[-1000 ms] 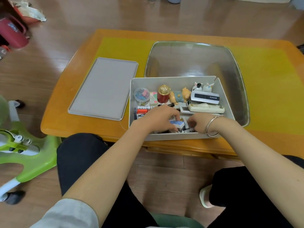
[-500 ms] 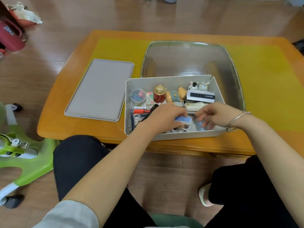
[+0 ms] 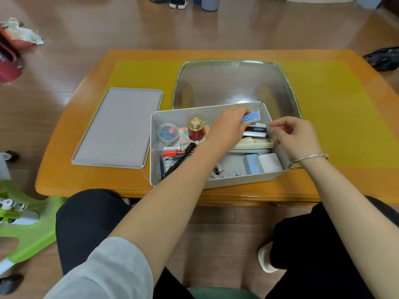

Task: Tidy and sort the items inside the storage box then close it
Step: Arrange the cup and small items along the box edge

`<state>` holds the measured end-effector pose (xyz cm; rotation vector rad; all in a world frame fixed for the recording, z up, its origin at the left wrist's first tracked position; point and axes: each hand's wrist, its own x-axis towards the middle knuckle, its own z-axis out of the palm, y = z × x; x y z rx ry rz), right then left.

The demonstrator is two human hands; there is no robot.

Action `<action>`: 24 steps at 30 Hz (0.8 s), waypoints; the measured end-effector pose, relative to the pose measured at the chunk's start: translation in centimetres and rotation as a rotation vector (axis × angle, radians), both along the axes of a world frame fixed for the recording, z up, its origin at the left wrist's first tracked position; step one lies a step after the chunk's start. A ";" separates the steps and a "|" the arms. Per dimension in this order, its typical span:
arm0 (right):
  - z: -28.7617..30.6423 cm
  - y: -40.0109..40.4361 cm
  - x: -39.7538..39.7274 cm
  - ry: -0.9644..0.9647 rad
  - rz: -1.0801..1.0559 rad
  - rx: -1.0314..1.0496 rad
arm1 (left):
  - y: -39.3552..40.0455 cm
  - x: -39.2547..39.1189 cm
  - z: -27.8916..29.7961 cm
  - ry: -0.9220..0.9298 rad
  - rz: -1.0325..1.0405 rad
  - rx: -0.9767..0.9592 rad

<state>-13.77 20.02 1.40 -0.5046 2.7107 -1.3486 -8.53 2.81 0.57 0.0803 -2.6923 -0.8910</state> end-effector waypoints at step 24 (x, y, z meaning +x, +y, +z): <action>-1.5 -9.1 4.0 0.215 0.576 0.453 | -11.4 13.4 -1.7 -0.134 0.464 -0.024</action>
